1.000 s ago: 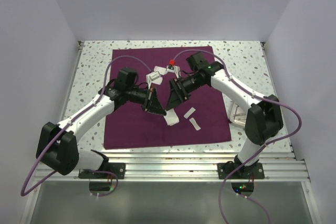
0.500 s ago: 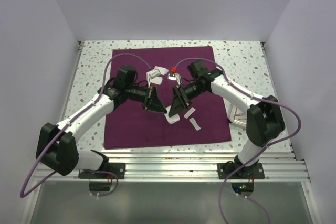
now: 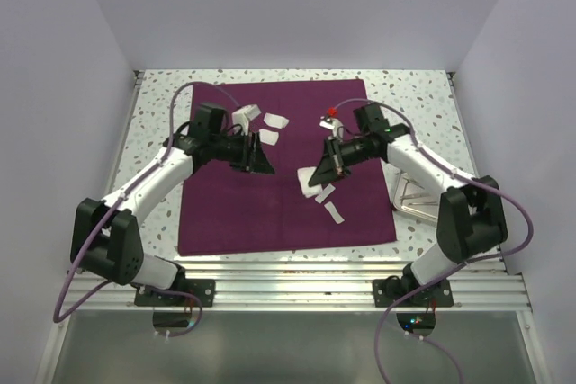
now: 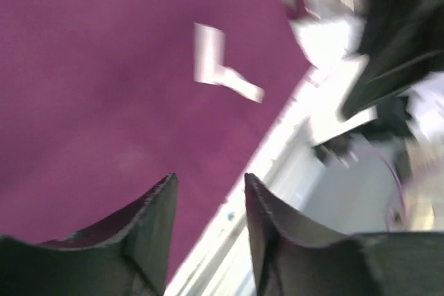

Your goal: Prepare the surgical pack

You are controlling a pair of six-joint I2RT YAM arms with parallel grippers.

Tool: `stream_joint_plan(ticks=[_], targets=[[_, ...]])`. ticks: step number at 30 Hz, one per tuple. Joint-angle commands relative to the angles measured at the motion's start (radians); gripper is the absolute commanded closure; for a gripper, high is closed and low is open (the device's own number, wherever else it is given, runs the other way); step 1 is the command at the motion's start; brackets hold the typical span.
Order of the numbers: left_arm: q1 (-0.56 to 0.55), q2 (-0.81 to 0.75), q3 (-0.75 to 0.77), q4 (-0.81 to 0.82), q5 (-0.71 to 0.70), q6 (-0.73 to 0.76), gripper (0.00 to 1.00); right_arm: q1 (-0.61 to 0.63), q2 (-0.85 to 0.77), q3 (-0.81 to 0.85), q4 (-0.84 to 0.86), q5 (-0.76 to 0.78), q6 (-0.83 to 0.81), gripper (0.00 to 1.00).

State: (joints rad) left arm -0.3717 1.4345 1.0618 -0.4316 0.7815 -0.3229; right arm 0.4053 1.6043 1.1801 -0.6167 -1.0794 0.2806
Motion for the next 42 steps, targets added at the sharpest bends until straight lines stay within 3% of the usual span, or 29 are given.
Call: stream_joint_plan(ticks=[1,4,8,15,23,31,36,39,42], targets=[[0.114,0.02,0.043,-0.085,-0.249,-0.033,0.51,-0.176,-0.093,-0.033,0.071,0.14,0.154,1.0],[0.139,0.058,0.067,-0.131,-0.347,-0.01,0.47,-0.305,-0.129,-0.043,-0.015,0.248,0.17,1.0],[0.139,0.063,0.049,-0.073,-0.337,-0.024,0.48,-0.503,-0.181,-0.053,-0.145,0.419,0.169,1.0],[0.139,0.144,0.104,-0.07,-0.309,-0.027,0.48,-0.747,-0.068,0.033,-0.324,0.741,0.048,1.0],[0.137,0.234,0.184,-0.121,-0.392,-0.096,0.42,-0.764,0.022,0.05,-0.385,0.849,-0.052,1.0],[0.137,0.342,0.27,-0.121,-0.33,-0.159,0.41,-0.763,0.069,-0.065,-0.27,0.616,-0.11,1.0],[0.137,0.371,0.314,-0.162,-0.431,-0.183,0.39,-0.763,0.109,-0.111,-0.206,0.562,-0.109,1.0],[0.137,0.406,0.355,-0.193,-0.481,-0.197,0.36,-0.763,0.146,-0.106,-0.199,0.605,-0.095,0.95],[0.137,0.441,0.406,-0.225,-0.501,-0.205,0.36,-0.763,0.155,-0.073,-0.238,0.703,-0.092,0.82]])
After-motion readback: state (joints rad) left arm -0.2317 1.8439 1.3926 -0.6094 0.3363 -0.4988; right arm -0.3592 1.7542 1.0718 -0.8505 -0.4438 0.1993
